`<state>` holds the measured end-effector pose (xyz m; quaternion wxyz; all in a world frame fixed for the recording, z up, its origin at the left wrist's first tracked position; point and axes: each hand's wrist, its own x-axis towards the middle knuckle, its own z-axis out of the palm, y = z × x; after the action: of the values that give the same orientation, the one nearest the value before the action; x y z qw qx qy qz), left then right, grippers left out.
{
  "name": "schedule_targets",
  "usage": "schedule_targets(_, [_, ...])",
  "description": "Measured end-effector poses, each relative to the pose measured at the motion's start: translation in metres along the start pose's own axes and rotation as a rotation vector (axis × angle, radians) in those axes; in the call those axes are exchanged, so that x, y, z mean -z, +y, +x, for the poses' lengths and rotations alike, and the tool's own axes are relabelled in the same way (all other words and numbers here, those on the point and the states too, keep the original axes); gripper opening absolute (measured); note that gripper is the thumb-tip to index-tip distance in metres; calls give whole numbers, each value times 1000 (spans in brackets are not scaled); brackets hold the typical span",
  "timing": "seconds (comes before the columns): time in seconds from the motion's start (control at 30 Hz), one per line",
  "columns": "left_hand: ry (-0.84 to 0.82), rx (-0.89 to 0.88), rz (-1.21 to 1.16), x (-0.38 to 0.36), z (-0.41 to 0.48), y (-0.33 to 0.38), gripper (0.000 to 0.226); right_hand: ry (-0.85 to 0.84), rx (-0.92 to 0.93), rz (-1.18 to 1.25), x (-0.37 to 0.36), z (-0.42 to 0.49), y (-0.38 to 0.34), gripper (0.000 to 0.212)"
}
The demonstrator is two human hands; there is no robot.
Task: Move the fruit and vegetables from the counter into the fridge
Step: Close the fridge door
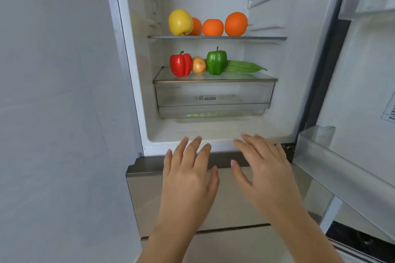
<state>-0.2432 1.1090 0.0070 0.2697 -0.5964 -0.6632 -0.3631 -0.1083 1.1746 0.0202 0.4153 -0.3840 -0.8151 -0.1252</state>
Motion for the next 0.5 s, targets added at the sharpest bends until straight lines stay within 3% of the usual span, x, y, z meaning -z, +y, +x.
schedule_targets(0.5, [-67,-15,-56,87,-82,54,41,-36,-76,-5,100,-101,-32,45])
